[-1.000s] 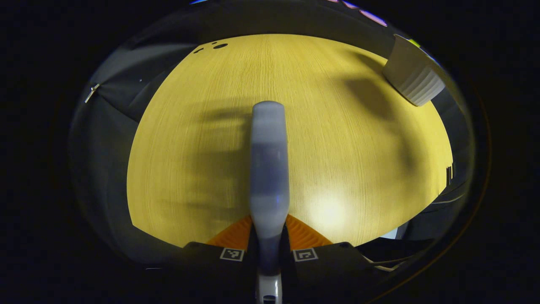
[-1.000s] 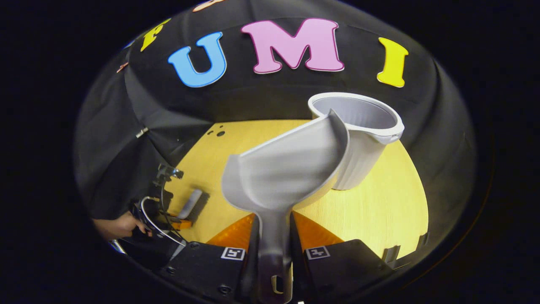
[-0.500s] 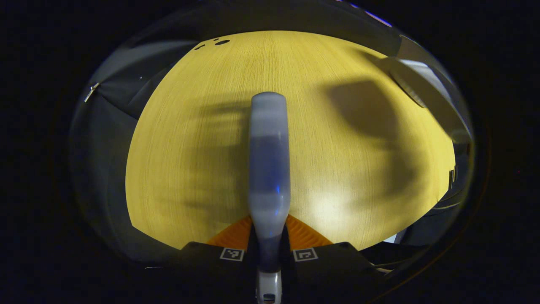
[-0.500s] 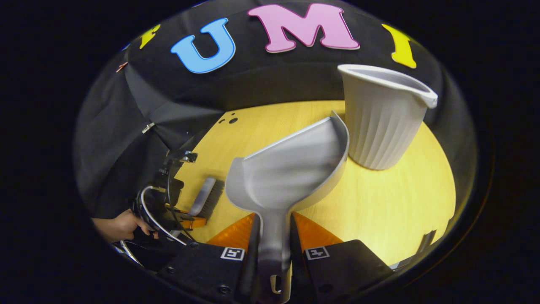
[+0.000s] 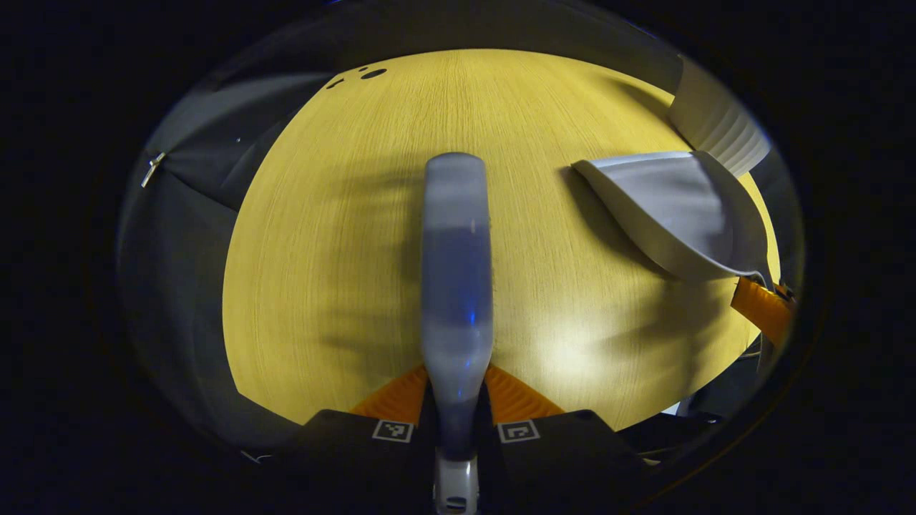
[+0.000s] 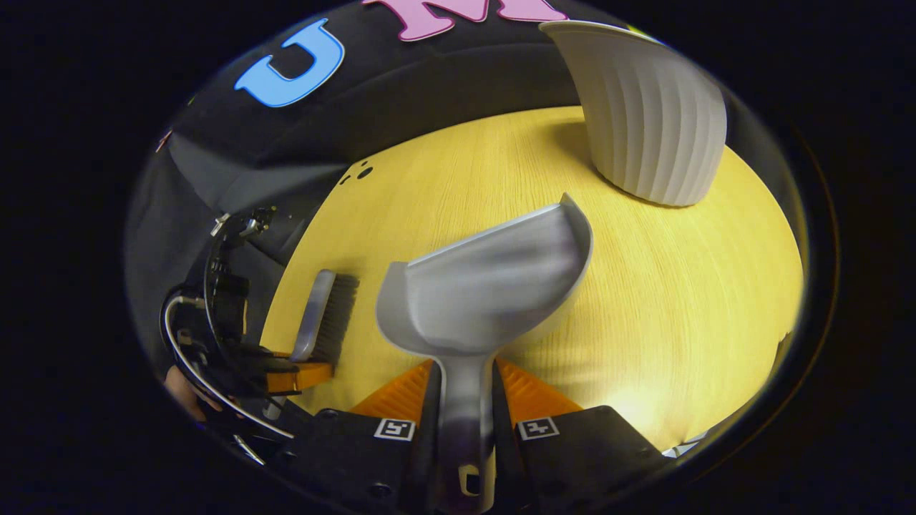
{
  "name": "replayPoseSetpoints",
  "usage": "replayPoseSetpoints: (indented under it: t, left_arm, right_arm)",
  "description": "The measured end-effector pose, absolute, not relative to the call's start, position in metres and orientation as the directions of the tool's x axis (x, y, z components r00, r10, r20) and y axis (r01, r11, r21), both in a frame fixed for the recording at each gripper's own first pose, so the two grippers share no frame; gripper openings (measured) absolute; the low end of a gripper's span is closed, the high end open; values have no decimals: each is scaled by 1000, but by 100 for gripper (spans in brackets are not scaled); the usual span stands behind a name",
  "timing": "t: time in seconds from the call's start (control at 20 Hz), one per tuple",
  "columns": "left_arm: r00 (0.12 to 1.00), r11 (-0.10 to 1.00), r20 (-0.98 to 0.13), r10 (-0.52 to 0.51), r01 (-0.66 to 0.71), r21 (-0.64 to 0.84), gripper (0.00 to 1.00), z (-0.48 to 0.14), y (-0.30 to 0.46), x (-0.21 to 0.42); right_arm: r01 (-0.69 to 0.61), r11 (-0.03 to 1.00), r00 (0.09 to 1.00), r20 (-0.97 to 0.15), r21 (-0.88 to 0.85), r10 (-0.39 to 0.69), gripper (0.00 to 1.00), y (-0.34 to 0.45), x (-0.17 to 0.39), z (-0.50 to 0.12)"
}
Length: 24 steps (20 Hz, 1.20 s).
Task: Pick up the small broom and dustpan from the desktop, sweep the trash into the dustpan with the broom, and then empty the trash into the garbage bin.
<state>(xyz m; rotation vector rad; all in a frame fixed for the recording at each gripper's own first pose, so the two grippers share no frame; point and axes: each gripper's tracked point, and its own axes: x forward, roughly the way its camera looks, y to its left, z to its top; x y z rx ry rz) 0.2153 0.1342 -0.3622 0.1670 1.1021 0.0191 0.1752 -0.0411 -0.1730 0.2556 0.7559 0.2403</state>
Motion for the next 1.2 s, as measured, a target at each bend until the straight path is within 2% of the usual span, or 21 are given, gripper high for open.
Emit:
replayPoseSetpoints:
  t: [0.1,0.15,0.4,0.45,0.5,0.55,0.65,0.7,0.75,0.9,1.2]
  left_arm:
    - [443,987,-890,108,60,150,32,-362,134,219]
    - [437,987,-892,114,49,150,29,-362,135,219]
    - [408,992,-907,99,28,121,31,-362,135,222]
    - [412,992,-906,96,37,122,33,-361,137,224]
    - [417,993,-905,82,47,111,37,-361,134,225]
    - [428,994,-902,61,60,95,53,-359,129,223]
    - [455,994,-889,39,75,82,84,-351,123,223]
    - [473,993,-880,42,80,90,100,-347,124,222]
    - [495,991,-868,49,86,105,95,-340,125,222]
    - [578,988,-814,52,89,127,98,-308,127,219]
    - [790,997,-612,21,32,75,98,-215,126,198]
  right_arm:
    - [-96,945,703,-651,312,286,37,-41,181,-179]
    - [-89,950,709,-651,300,272,37,-42,186,-181]
    - [-78,968,698,-681,237,223,42,-44,190,-190]
    - [-80,969,700,-679,234,222,35,-43,192,-188]
    - [-87,971,705,-675,223,218,53,-43,194,-186]
    - [-98,975,708,-675,199,209,64,-45,193,-184]
    - [-115,976,722,-660,186,211,80,-44,194,-175]
    - [-120,976,731,-649,181,210,96,-45,193,-166]
    - [-123,978,743,-637,169,204,99,-45,194,-161]
    - [-150,983,800,-571,106,184,99,-52,194,-124]
    - [-178,984,932,-325,-26,160,99,-62,174,-21]
